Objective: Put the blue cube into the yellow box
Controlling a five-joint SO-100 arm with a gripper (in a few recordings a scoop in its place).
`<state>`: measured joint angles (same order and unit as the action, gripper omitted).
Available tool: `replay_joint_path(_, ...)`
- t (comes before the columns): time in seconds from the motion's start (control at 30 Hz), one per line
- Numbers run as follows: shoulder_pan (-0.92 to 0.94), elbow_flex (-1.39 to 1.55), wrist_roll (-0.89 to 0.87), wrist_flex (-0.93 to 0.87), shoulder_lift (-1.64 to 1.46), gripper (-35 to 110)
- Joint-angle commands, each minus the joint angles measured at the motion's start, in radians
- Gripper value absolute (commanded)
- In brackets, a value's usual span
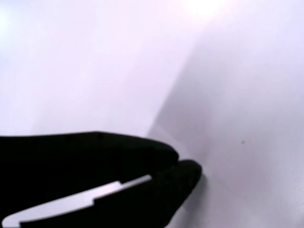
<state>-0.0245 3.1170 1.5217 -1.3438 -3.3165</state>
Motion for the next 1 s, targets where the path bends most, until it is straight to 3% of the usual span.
replay_joint_path(0.0,-0.018,0.028,0.012,-0.006,-0.029,0)
replay_joint_path(0.5,-0.029,0.028,0.035,0.026,-0.028,0)
replay_joint_path(0.7,0.115,0.021,0.055,0.445,0.141,12)
replay_joint_path(0.8,0.19,-0.028,0.008,0.712,0.293,22)
replay_joint_path(0.97,0.276,-0.146,0.003,1.083,0.601,27)
